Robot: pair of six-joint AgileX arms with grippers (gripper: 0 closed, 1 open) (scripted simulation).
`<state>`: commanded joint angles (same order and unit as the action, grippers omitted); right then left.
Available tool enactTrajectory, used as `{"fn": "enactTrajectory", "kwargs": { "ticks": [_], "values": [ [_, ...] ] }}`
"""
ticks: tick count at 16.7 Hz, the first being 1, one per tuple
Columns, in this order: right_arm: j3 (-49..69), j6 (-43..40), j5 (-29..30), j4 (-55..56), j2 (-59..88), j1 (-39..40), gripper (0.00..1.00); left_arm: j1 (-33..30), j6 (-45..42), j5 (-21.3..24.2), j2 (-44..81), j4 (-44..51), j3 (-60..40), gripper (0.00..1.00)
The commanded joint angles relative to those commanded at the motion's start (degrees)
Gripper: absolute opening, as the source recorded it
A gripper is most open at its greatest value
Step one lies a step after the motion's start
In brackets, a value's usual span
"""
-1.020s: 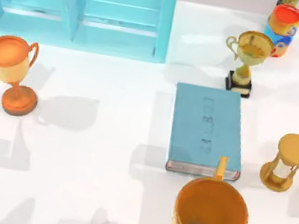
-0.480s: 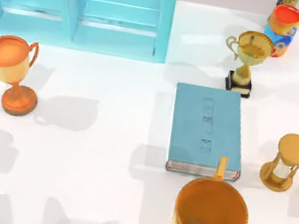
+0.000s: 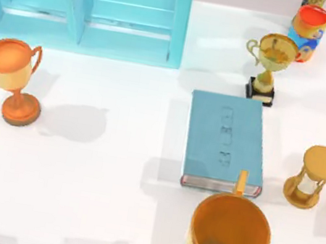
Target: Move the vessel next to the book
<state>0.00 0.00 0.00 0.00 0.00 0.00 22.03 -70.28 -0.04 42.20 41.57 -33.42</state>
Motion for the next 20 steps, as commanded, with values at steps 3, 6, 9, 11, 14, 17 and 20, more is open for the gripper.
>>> {"fn": "enactTrajectory", "kwargs": {
  "ticks": [3, 6, 9, 11, 14, 17, 20],
  "values": [
    [0.0, 0.0, 0.0, 0.0, 0.0, 0.0, 1.00, 5.5, -19.4, 0.0, 10.5, 10.4, -8.3, 1.00],
    [0.0, 0.0, 0.0, 0.0, 0.0, 0.0, 1.00, 10.3, -36.6, 0.0, 19.8, 19.5, -15.7, 1.00],
    [0.0, 0.0, 0.0, 0.0, 0.0, 0.0, 1.00, 14.2, -49.8, 0.0, 27.1, 26.7, -21.5, 1.00],
    [0.0, 0.0, 0.0, 0.0, 0.0, 0.0, 1.00, 16.0, -55.7, 0.0, 30.6, 30.1, -24.2, 1.00],
    [0.0, 0.0, 0.0, 0.0, 0.0, 0.0, 1.00, 17.3, -59.8, 0.0, 33.1, 32.6, -26.2, 1.00],
    [0.0, 0.0, 0.0, 0.0, 0.0, 0.0, 1.00, 17.3, -60.0, 0.0, 33.2, 32.7, -26.3, 1.00],
    [0.0, 0.0, 0.0, 0.0, 0.0, 0.0, 1.00, 17.1, -59.9, 0.0, 33.0, 32.4, -25.9, 1.00]
  ]
}}
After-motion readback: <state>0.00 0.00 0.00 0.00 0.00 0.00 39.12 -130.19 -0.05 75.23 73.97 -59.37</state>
